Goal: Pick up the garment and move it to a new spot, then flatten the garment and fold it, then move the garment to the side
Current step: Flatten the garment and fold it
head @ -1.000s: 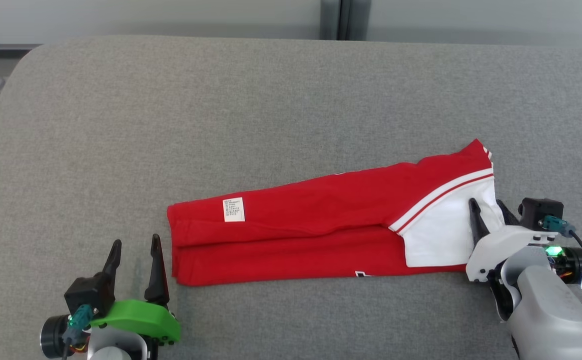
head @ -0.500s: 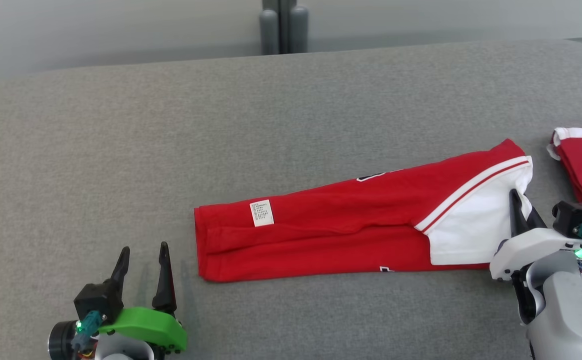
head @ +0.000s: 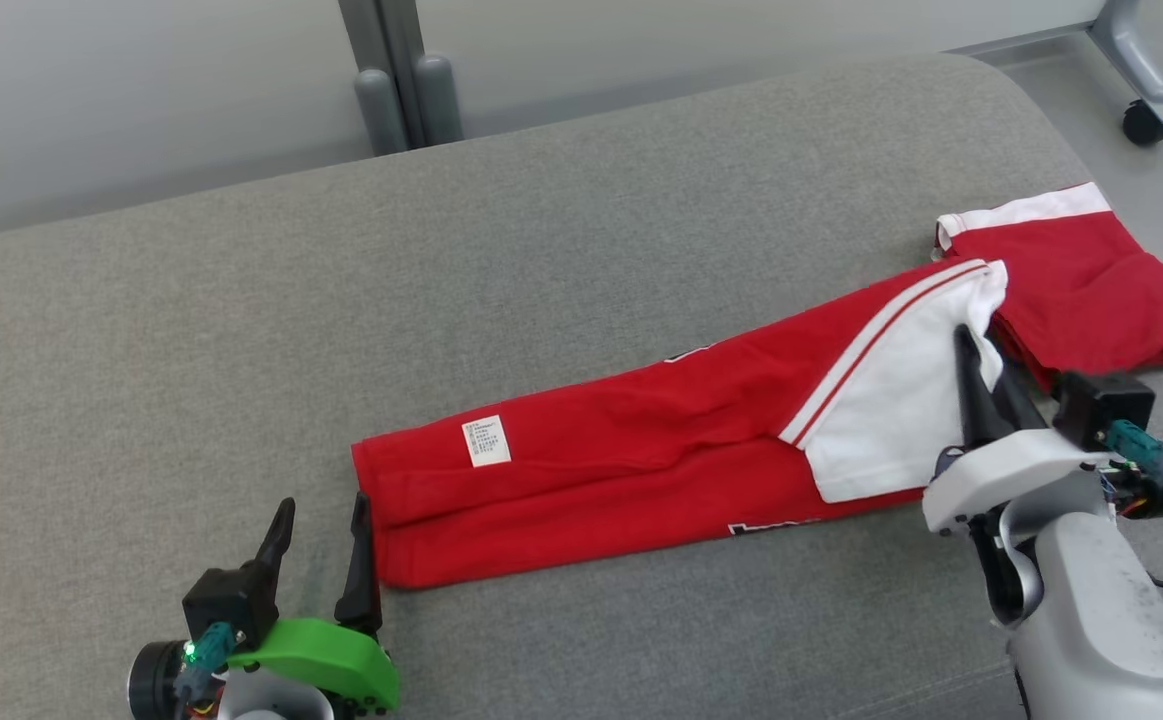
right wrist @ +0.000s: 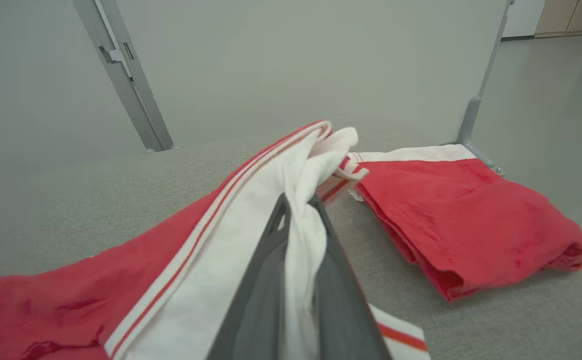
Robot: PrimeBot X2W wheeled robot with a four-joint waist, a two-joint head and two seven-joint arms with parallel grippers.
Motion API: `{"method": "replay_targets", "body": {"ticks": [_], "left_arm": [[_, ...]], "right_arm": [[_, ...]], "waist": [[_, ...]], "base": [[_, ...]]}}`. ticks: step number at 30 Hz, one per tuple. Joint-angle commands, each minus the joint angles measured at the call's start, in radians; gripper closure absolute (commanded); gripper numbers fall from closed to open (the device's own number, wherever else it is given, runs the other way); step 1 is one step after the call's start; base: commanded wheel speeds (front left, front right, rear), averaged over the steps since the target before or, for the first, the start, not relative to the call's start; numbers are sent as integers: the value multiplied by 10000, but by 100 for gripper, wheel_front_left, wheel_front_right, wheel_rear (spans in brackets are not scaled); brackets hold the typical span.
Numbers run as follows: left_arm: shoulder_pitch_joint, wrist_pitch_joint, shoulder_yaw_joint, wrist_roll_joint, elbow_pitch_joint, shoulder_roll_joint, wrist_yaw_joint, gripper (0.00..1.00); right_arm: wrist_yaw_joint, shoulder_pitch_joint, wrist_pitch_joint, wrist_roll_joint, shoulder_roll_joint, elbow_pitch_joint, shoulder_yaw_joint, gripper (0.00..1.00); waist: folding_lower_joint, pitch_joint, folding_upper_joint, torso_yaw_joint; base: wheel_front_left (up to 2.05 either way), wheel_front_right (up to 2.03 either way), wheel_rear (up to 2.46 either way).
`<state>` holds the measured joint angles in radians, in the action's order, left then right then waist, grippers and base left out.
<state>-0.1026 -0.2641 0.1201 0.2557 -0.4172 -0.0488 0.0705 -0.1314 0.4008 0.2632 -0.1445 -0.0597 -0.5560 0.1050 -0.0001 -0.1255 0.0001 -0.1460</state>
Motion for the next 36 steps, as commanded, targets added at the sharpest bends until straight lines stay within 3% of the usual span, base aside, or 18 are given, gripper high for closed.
{"method": "replay_targets", "body": {"ticks": [1,12,23,25,26,31,36], "left_arm": [[-35,5,-25,3,-38,-47,8,0],[-190,5,129,71,-310,-43,44,0],[-339,5,757,276,-362,-40,-19,0],[-349,5,817,330,-404,-40,-29,0],[-343,5,841,320,-422,-39,-43,0],[-276,5,731,326,-374,-37,-151,0],[-261,5,444,89,-133,-35,-177,0]], "right_arm": [[17,72,13,-206,40,238,-352,100],[17,379,-26,-2723,62,1272,-4905,100],[15,1539,-6,-4386,67,247,-7480,100],[15,1755,10,-4671,63,29,-7738,62],[15,1857,11,-4803,66,-46,-7891,0],[15,2052,17,-4495,53,87,-7465,0],[17,1435,20,-3127,71,-114,-5477,0]], "waist": [[1,-64,-1,79],[1,-212,-1,1418],[1,-408,-1,3284],[1,-423,-1,3458],[1,-420,-1,3510],[1,-348,-1,3333],[1,-193,-1,2683]], "base": [[0,0,0],[0,0,0],[0,0,0],[0,0,0],[0,0,0],[0,0,0],[0,0,0]]}}
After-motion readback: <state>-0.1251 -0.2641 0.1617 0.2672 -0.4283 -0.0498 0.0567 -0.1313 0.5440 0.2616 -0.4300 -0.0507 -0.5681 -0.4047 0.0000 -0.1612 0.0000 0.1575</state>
